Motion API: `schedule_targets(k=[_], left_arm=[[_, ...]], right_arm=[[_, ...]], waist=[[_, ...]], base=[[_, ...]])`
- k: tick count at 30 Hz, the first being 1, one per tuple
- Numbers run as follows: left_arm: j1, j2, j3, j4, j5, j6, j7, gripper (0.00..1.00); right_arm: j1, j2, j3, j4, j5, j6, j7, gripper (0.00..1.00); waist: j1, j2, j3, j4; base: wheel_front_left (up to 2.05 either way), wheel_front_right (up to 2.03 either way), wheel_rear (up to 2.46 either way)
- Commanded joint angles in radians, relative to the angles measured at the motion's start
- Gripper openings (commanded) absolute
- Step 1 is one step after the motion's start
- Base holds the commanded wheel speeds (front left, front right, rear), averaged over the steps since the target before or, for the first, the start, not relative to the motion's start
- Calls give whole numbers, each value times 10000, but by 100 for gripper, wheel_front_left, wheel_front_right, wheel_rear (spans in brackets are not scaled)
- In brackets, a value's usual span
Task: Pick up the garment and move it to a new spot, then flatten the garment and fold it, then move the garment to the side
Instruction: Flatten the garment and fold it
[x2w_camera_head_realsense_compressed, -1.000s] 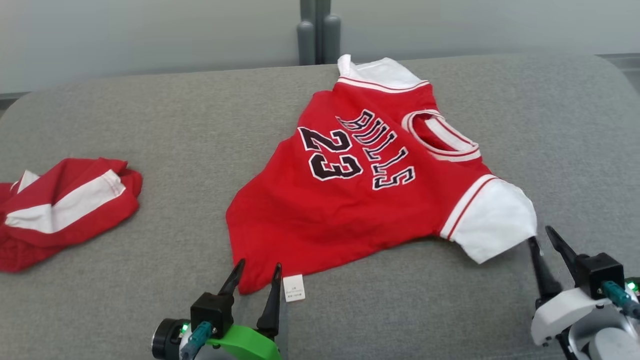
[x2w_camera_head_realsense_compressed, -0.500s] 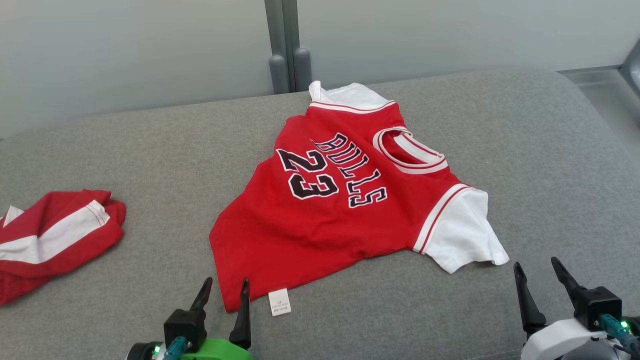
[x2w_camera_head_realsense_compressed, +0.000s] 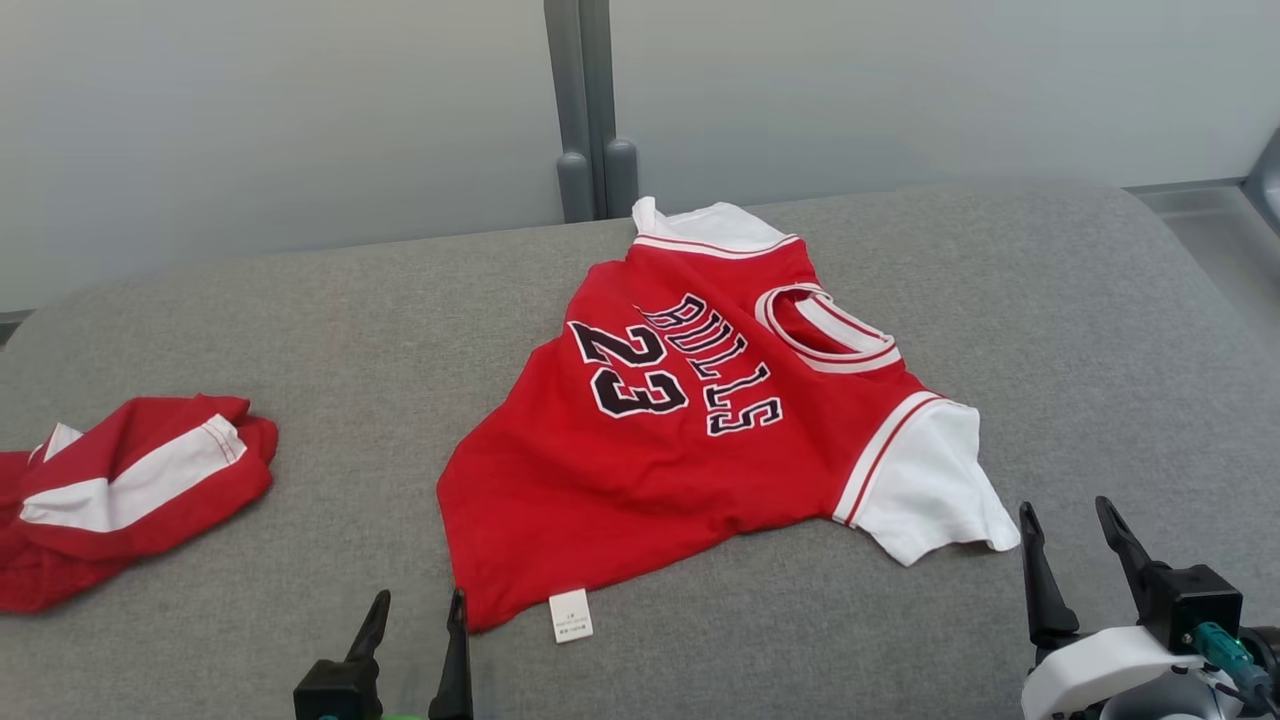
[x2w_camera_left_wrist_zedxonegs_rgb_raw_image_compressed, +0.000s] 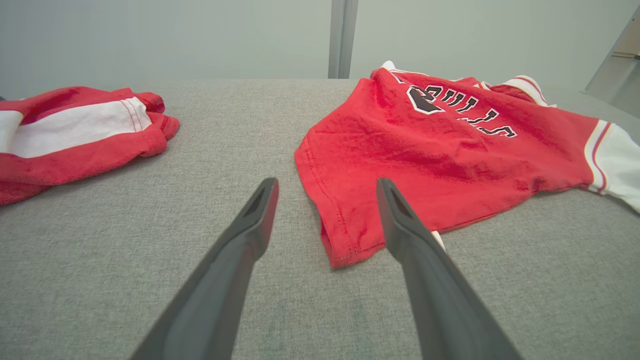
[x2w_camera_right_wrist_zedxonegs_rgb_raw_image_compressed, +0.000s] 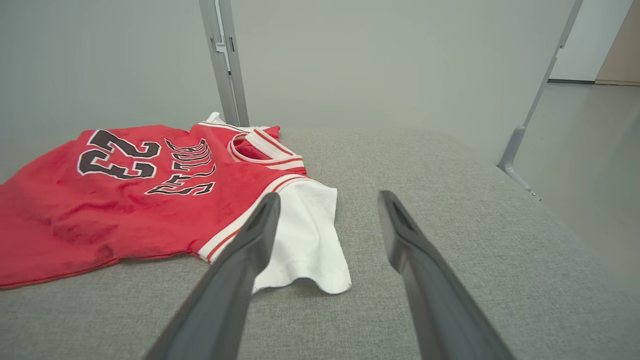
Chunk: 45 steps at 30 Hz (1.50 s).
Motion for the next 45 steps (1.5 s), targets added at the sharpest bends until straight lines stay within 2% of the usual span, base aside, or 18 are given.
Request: schedule_targets(k=[1,10,22,35,45], left_arm=[[135,44,94,-94,-5,-2,8,100],[187,41,220,-305,228,-176,10,100],[-160,41,479,-604,88,-7,8,100],[-682,41,628,-727,75,-77,10,100],[-649,41,226,-293,123,-227,10,100]], right_arm=[[-84,37,20,11,-80,-16,-37,100],[-43,144,91,125,144,-18,-37,100],[-187,25,679,-4,619,-16,-36,100],[-818,252,1242,112,759,-16,-36,100],[-525,342,876,155,733,-16,-36,100]], waist=[[0,0,-71,86],[0,0,-115,500],[0,0,126,1052],[0,0,305,1117],[0,0,271,1227]], base=[[0,0,0],[0,0,0],[0,0,0],[0,0,0],[0,0,0]])
